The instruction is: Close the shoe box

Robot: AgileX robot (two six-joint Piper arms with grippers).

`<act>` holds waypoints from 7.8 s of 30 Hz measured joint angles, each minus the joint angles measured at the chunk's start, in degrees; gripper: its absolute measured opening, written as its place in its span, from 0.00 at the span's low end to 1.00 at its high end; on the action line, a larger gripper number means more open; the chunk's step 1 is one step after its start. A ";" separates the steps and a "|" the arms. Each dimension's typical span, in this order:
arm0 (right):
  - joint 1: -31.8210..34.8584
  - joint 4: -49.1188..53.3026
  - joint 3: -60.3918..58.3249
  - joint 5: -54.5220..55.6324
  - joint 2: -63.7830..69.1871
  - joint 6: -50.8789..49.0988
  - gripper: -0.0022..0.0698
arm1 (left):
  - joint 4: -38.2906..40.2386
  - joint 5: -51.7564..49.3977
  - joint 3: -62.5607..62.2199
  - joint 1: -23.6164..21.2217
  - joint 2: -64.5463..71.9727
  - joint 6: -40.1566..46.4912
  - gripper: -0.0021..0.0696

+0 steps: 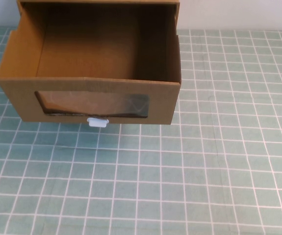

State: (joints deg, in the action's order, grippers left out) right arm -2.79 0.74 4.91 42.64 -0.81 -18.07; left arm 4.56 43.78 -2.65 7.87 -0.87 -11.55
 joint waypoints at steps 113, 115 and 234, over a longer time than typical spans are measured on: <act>-61.13 93.78 72.65 -80.36 112.39 -34.00 0.01 | 40.40 -91.82 -101.19 0.00 105.00 44.24 0.02; -60.40 93.78 73.90 -80.58 112.39 -34.00 0.01 | 40.40 -91.82 -101.19 0.00 105.00 44.24 0.02; -26.75 13.30 76.49 -85.88 62.38 2.80 0.01 | 23.69 -93.37 -63.46 0.00 47.95 41.86 0.02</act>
State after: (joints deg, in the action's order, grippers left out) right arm -29.54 14.03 81.40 -43.25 61.57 -15.27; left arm 28.25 -49.59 -66.11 7.87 47.08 30.31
